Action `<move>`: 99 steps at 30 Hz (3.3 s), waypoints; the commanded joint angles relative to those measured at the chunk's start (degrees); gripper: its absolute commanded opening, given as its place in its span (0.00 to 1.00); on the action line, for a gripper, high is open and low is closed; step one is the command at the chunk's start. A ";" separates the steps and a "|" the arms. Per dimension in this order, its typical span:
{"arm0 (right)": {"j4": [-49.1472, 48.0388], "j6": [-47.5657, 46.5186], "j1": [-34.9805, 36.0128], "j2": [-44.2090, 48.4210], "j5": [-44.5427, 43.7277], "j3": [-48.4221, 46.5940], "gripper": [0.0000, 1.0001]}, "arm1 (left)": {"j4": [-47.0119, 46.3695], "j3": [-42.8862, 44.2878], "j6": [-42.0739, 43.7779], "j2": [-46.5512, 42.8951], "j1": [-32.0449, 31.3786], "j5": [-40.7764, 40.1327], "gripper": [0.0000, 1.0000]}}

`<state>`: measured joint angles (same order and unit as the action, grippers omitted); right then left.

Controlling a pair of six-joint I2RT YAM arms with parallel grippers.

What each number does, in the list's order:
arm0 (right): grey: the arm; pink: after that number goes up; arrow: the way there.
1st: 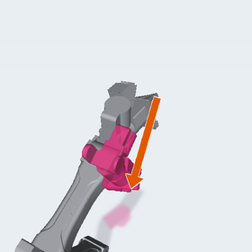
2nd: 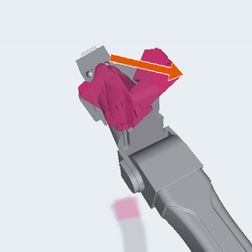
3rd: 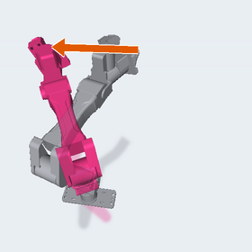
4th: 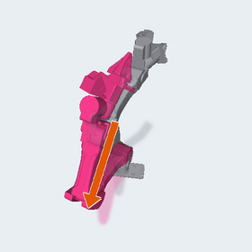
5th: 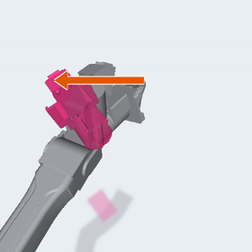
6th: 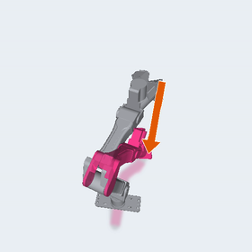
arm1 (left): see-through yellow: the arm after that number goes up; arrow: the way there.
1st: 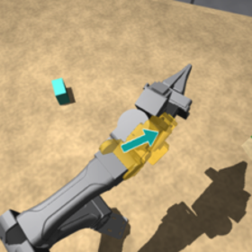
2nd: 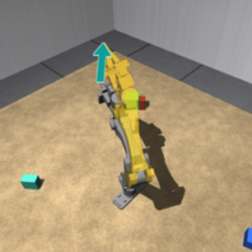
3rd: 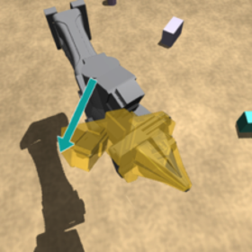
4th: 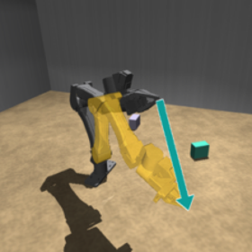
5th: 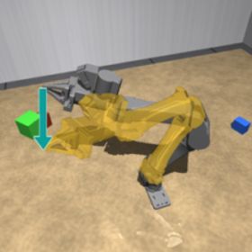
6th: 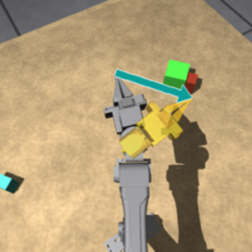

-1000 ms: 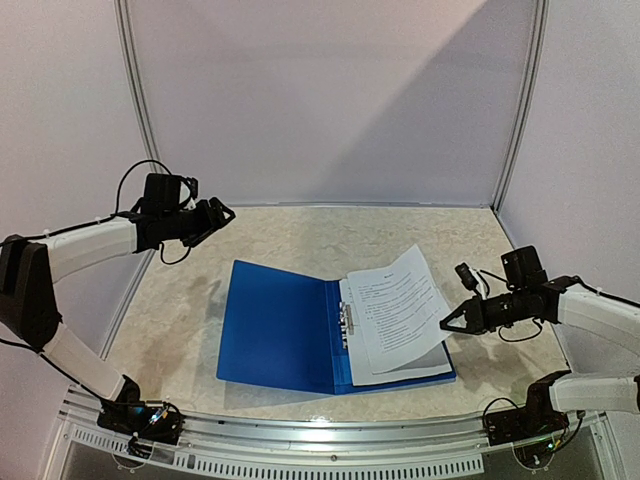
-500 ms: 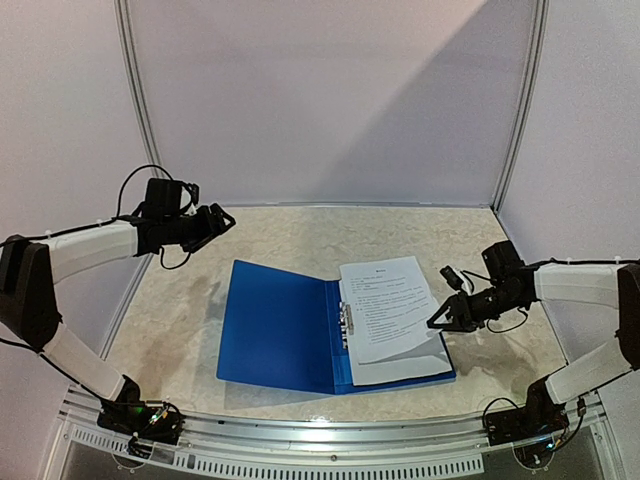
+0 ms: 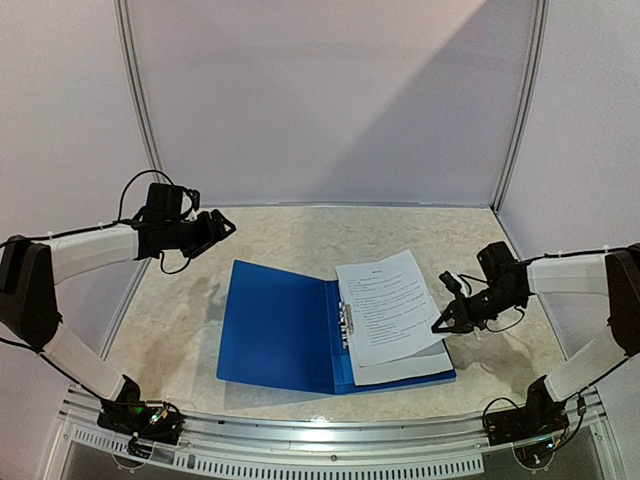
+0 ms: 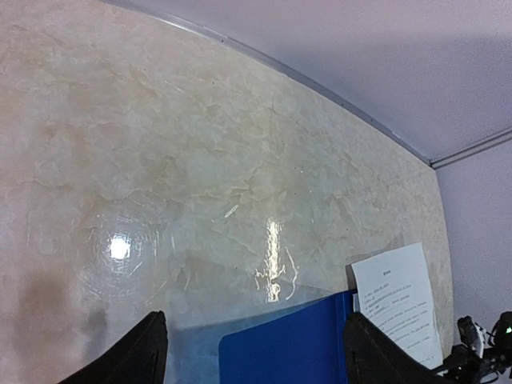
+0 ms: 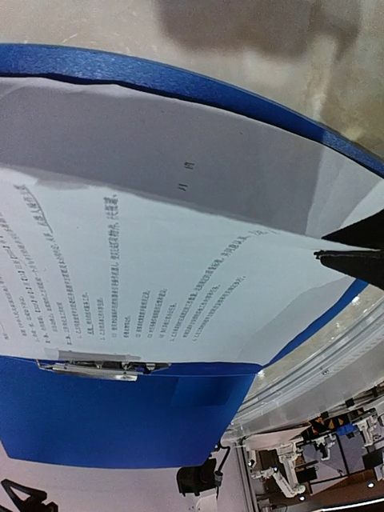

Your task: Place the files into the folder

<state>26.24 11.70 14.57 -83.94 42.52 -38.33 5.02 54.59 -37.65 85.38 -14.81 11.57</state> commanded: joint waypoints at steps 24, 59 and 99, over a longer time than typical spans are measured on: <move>-8.34 10.64 -0.15 11.36 8.40 13.33 0.00 | -0.01 -0.89 0.85 -1.63 -0.75 0.19 0.77; -3.59 4.17 0.55 13.10 6.61 12.54 0.12 | -0.58 -1.60 1.37 -0.62 -0.70 1.33 0.77; 1.40 -8.33 2.49 5.83 -7.31 -6.86 0.47 | 6.54 21.26 7.36 23.88 -28.26 7.71 0.78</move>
<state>29.04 5.41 15.11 -73.76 30.68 -40.93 16.58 77.52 -25.89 107.44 -43.31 13.61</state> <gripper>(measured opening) 0.499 0.780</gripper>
